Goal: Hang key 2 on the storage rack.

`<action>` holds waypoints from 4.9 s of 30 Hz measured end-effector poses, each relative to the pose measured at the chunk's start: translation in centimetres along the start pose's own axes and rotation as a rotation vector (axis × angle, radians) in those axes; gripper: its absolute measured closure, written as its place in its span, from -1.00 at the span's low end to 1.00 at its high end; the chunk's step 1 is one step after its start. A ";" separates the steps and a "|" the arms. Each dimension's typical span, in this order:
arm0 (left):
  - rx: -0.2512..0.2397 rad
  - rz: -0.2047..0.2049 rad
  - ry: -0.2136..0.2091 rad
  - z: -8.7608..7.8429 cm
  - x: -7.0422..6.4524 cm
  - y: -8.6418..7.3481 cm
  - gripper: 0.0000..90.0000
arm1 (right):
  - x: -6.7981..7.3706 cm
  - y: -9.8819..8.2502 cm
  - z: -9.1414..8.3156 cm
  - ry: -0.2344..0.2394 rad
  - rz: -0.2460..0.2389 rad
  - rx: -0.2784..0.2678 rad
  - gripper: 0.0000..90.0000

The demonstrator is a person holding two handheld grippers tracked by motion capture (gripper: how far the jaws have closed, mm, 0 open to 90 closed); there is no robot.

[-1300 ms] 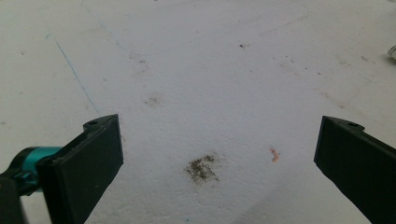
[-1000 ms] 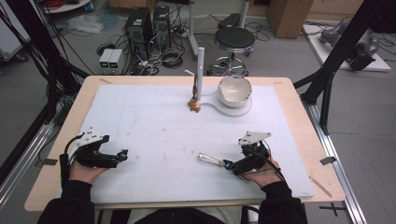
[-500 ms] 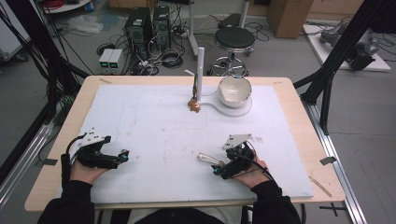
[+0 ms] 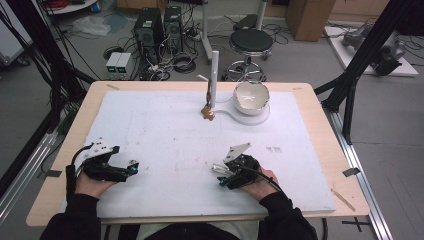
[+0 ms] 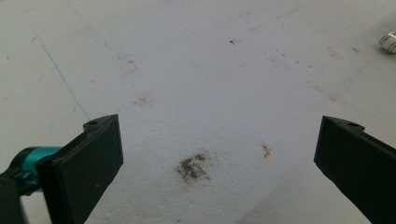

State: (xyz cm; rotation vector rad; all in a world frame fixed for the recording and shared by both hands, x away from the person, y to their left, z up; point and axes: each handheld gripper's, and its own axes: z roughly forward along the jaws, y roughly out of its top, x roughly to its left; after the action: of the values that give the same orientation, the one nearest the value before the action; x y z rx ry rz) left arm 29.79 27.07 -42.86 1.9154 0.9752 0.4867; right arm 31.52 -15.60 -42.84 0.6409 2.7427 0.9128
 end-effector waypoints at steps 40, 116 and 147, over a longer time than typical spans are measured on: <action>-0.042 -0.003 -0.014 -0.8 0.1 -0.3 -0.96 | -0.8 1.5 -6.2 -0.190 0.233 -0.313 0.65; -0.107 0.001 -0.021 -0.7 0.5 0.0 -0.96 | -14.7 21.8 -11.7 -0.283 0.183 -0.416 0.66; -0.117 -0.004 -0.032 -0.7 0.6 0.0 -0.96 | -15.2 25.4 -8.5 -0.369 0.215 -0.395 0.66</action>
State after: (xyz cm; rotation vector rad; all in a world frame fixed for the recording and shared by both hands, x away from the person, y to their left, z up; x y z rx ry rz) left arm 29.73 27.92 -42.57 1.8111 0.9096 0.4983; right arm 51.22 -8.73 -20.20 0.9267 2.1216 1.2006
